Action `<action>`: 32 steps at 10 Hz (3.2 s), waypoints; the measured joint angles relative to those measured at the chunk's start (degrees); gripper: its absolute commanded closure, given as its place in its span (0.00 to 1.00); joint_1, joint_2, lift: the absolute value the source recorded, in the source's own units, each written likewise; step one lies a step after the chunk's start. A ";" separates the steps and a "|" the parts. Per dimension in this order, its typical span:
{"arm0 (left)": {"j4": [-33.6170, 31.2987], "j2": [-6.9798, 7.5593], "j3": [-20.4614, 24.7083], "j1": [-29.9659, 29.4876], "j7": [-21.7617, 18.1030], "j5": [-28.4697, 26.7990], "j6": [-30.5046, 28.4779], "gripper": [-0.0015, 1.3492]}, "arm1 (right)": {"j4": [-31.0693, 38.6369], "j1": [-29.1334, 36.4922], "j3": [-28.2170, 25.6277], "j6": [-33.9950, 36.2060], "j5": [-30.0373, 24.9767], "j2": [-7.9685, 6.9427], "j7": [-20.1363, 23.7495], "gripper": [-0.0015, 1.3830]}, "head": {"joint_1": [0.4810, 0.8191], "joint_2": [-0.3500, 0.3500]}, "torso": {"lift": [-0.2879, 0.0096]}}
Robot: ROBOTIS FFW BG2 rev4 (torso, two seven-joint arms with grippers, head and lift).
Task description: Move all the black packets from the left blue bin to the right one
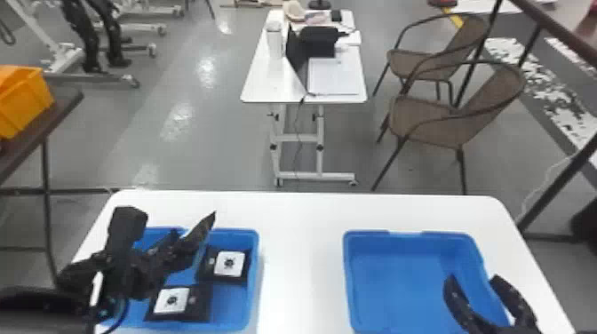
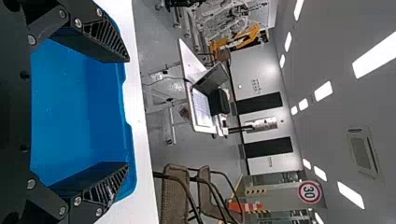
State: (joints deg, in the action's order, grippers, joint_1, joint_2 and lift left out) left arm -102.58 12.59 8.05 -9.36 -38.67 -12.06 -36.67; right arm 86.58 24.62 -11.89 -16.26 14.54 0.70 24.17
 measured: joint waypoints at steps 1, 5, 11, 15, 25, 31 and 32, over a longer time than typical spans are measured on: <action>-4.09 -0.02 -2.29 0.02 -0.15 -2.61 0.06 0.82 | 0.80 -0.11 0.38 0.00 0.56 0.00 0.46 0.17 | 0.63 0.50 | 0.97; -4.79 -0.37 -17.87 7.52 -0.26 -25.81 13.16 0.82 | 3.16 -4.63 7.47 0.14 8.03 0.00 2.75 0.17 | 0.63 0.42 | 0.97; 14.22 -3.60 -22.80 15.86 6.66 -28.62 44.07 0.82 | 2.77 -10.55 12.13 4.22 15.59 0.00 7.56 0.17 | 0.63 0.34 | 0.97; 22.37 -5.53 -28.66 19.23 9.32 -23.85 51.17 0.82 | 0.35 -15.57 12.85 6.70 16.79 0.00 9.42 0.17 | 0.63 0.25 | 0.97; 23.22 -6.44 -29.76 19.65 13.34 -22.85 52.08 0.81 | 0.16 -15.96 14.21 10.53 17.42 0.00 8.74 0.92 | 0.63 0.26 | 0.97; 23.20 -6.64 -29.47 19.41 13.98 -22.93 52.91 0.81 | -2.85 -15.98 14.73 9.91 24.48 0.00 9.14 0.29 | 0.63 0.25 | 0.97; 23.08 -6.66 -29.24 19.22 14.47 -22.78 53.29 0.81 | -2.89 -15.96 14.86 10.06 24.84 0.00 9.16 0.28 | 0.63 0.25 | 0.97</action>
State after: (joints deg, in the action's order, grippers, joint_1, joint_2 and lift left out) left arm -79.50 5.93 -21.19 9.86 -24.20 -34.84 16.61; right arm 83.69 8.65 2.97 -6.19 39.38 0.70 33.33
